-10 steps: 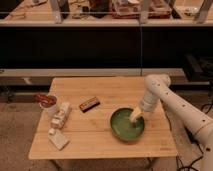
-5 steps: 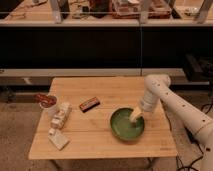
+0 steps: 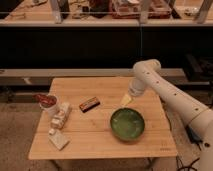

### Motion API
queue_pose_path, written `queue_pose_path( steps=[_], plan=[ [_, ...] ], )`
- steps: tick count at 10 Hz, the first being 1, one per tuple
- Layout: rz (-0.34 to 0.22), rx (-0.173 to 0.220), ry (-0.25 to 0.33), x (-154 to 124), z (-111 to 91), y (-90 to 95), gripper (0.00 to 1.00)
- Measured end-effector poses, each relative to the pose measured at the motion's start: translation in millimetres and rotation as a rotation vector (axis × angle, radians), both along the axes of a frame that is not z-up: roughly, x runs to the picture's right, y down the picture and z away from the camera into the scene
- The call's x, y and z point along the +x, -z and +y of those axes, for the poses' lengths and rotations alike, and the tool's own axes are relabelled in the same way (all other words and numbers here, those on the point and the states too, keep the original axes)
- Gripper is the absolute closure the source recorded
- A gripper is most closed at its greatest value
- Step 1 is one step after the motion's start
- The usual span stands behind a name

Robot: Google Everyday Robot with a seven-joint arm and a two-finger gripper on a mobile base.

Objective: Place the eraser on the white sponge

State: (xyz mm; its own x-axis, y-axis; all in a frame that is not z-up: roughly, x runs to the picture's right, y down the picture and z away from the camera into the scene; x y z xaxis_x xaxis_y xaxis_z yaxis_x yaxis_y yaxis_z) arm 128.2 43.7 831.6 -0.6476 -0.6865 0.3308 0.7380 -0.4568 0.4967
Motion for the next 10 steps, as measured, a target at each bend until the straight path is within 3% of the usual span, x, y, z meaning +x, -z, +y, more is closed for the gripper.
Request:
queue_pose_path(
  steps=[1,3,4,5,7,9,10],
  plan=[
    [-0.085,0.064,0.054,-30,-18,7.2,0.2],
    [-0.254,0.151,0.129,-83,-33,8.9,0.2],
    [-0.302,0.174,0.149,-101,-37,9.6,0.2],
    [-0.331,0.191,0.162,-110,-39,10.4,0.2],
    [-0.338,0.195,0.168,-111,-39,10.5,0.2],
    [-0.352,0.21,0.213,-107,-37,3.0,0.2],
    [-0.378,0.232,0.264,-102,-34,-7.3,0.2]
  ],
)
